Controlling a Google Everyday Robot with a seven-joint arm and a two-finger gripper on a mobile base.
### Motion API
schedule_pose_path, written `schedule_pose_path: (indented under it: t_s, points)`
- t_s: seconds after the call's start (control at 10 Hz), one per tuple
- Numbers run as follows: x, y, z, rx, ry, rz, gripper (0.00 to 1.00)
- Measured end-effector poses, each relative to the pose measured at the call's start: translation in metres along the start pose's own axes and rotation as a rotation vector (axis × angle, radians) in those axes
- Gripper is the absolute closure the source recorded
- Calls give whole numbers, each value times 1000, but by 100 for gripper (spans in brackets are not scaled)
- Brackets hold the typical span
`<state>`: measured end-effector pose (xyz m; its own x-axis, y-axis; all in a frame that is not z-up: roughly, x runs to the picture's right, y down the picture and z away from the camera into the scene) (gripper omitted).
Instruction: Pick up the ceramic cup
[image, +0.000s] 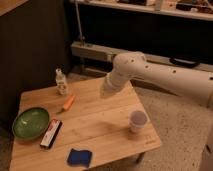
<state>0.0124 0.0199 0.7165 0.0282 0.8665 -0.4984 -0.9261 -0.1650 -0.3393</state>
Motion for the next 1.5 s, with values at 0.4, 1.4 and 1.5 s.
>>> schedule_pose_path:
  t_s: [0.4,1.4,1.5]
  points:
    - [14,-56,-56,87,2,115,37]
    - [47,-102,-84,101,38,203,20]
    - [47,-102,-84,101,38,202,20]
